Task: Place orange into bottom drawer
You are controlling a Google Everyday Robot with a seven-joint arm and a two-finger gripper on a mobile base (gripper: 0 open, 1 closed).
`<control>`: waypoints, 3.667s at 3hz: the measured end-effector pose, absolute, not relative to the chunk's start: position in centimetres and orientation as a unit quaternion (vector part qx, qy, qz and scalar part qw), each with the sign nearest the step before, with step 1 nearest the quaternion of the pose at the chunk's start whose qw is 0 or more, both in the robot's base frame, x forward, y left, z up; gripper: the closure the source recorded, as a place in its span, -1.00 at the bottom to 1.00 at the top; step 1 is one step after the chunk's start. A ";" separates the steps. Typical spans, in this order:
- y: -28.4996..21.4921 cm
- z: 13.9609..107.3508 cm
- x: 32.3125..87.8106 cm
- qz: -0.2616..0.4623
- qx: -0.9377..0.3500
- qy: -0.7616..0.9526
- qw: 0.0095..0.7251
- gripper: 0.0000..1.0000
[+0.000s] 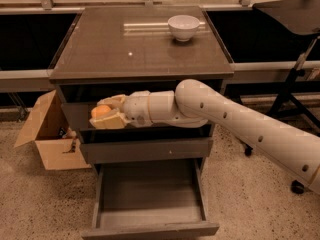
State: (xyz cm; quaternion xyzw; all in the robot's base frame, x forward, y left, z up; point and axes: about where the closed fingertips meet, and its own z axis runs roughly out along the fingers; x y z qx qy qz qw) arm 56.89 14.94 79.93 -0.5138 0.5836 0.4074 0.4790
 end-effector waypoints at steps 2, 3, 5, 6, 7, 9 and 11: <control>12.3 70.3 54.4 0.421 -0.502 0.638 0.404 1.00; 11.2 64.5 53.2 0.426 -0.495 0.668 0.355 1.00; 10.8 62.6 53.3 0.418 -0.498 0.677 0.345 1.00; 8.6 57.2 52.7 0.409 -0.494 0.696 0.324 1.00; 5.3 49.6 51.1 0.396 -0.472 0.726 0.307 1.00; 3.5 44.8 50.4 0.391 -0.455 0.744 0.295 1.00; 2.2 40.3 51.9 0.356 -0.456 0.762 0.292 1.00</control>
Offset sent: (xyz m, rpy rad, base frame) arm -0.0379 -0.0453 -0.1638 -0.1707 0.2785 0.0188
